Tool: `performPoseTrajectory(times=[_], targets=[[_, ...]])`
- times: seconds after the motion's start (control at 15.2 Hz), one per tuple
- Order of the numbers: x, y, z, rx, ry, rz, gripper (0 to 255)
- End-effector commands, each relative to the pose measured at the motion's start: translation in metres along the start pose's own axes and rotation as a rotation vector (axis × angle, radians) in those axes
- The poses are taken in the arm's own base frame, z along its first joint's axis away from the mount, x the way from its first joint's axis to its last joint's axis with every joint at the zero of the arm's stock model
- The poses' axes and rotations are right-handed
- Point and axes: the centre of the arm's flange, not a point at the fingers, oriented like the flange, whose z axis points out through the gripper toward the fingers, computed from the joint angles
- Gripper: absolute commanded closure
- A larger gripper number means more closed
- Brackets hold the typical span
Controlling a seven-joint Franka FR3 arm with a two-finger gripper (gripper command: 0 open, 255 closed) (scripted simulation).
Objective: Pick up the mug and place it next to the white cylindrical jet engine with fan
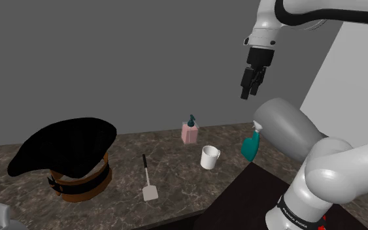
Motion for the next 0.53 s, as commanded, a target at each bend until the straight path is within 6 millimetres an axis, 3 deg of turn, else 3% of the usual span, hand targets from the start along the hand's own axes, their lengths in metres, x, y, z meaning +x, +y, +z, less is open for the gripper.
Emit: performPoseTrajectory(times=[0.0,0.46], targets=[[0.000,0.000,0.000,0.000,0.000,0.000,0],[0.031,0.002,0.086,-0.028,0.006,0.018,0]])
